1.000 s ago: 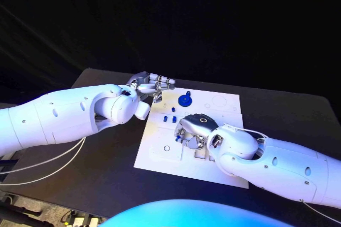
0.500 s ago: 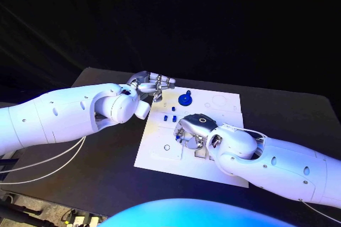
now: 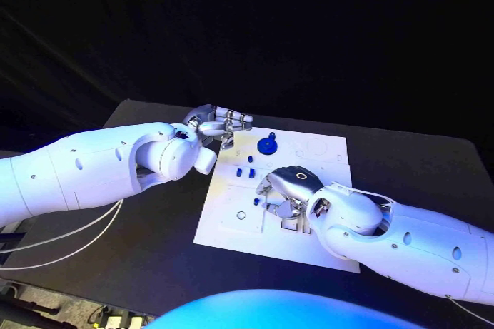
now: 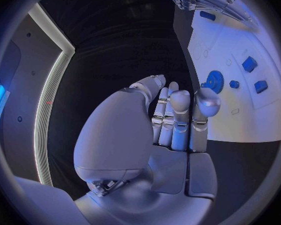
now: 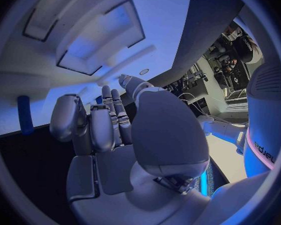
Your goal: Assemble the parts on the task board
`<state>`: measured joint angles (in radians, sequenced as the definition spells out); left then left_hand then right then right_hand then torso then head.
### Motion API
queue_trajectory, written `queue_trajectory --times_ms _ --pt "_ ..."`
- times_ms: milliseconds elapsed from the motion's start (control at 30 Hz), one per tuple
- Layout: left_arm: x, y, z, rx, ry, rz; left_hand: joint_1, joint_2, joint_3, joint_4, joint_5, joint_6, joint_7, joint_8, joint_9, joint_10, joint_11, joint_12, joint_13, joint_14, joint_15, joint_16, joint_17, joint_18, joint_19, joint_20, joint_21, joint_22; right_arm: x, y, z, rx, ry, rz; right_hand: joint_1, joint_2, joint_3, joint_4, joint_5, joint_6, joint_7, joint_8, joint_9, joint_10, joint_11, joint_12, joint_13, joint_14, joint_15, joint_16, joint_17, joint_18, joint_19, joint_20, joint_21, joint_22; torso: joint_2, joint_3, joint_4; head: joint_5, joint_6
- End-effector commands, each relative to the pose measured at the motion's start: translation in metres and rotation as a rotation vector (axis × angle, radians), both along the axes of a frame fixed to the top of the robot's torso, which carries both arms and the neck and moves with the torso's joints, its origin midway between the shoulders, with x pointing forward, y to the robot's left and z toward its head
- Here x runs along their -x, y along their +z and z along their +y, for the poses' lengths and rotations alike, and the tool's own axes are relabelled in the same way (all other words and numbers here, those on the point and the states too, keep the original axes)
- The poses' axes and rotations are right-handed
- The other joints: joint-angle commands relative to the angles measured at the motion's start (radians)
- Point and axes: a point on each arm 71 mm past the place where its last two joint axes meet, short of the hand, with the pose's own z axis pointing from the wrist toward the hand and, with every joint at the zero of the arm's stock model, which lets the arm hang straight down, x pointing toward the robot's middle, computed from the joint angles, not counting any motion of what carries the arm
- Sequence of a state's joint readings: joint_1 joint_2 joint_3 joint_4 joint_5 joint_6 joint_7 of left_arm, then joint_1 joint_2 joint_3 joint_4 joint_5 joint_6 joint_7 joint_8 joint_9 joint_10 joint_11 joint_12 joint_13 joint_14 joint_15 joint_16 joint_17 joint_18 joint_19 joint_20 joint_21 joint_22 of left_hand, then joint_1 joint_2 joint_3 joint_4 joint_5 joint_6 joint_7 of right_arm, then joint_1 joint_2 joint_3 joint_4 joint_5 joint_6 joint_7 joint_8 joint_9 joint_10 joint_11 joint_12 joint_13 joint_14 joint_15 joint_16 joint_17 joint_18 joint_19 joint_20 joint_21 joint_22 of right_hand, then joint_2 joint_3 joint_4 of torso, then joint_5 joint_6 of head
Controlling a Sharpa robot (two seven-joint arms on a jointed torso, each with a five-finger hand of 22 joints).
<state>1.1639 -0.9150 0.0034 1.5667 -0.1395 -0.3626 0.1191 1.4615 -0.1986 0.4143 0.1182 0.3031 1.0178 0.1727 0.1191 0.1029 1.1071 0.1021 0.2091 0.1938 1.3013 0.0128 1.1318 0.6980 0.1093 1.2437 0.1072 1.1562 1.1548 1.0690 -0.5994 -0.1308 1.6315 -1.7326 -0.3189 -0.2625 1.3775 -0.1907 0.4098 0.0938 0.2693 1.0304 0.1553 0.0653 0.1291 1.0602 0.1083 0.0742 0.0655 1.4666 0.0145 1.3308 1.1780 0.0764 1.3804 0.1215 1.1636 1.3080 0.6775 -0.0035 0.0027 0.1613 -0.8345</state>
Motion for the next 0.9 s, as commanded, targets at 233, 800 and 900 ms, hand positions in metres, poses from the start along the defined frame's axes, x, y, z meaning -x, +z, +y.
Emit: queue_trajectory --times_ms 233,800,900 --pt "0.000 0.001 0.000 0.003 -0.015 -0.003 -0.001 0.012 0.000 -0.006 0.004 -0.005 0.001 -0.003 -0.001 -0.006 0.000 0.006 0.001 0.000 0.007 0.004 0.000 0.008 0.006 0.002 -0.002 -0.001 -0.016 0.036 -0.042 0.044 -0.072 -0.051 -0.017 0.006 -0.020 -0.001 0.009 0.010 -0.008 0.005 -0.002 0.007 -0.009 0.027 0.005 0.022 0.001 -0.005 -0.002 0.008 0.003 -0.002 0.006 0.092 -0.002 -0.0016 -0.0040 -0.023 0.012" --pt "0.001 0.001 0.001 0.003 -0.016 -0.003 -0.001 0.012 0.000 -0.006 0.004 -0.005 0.001 -0.003 -0.001 -0.007 0.000 0.006 0.001 -0.001 0.007 0.003 -0.003 0.008 0.007 0.002 -0.002 0.000 -0.037 0.049 -0.089 0.154 -0.146 -0.037 -0.027 -0.010 -0.066 -0.006 0.032 0.007 -0.025 0.002 -0.007 -0.001 -0.012 0.046 0.003 0.024 -0.002 -0.003 0.000 0.007 0.008 -0.006 0.004 0.093 -0.003 -0.0020 -0.0059 -0.031 0.019" --pt "0.001 0.001 0.002 0.002 -0.014 -0.003 -0.001 0.012 0.000 -0.006 0.004 -0.005 0.001 -0.003 -0.001 -0.007 0.000 0.006 0.001 -0.001 0.007 0.003 -0.003 0.008 0.007 0.002 -0.002 0.000 -0.038 0.047 -0.089 0.161 -0.144 -0.031 -0.027 -0.010 -0.068 -0.006 0.033 0.006 -0.026 0.001 -0.007 -0.002 -0.011 0.047 0.003 0.024 -0.002 -0.002 0.000 0.007 0.007 -0.006 0.003 0.092 -0.002 -0.0017 -0.0052 -0.029 0.018"
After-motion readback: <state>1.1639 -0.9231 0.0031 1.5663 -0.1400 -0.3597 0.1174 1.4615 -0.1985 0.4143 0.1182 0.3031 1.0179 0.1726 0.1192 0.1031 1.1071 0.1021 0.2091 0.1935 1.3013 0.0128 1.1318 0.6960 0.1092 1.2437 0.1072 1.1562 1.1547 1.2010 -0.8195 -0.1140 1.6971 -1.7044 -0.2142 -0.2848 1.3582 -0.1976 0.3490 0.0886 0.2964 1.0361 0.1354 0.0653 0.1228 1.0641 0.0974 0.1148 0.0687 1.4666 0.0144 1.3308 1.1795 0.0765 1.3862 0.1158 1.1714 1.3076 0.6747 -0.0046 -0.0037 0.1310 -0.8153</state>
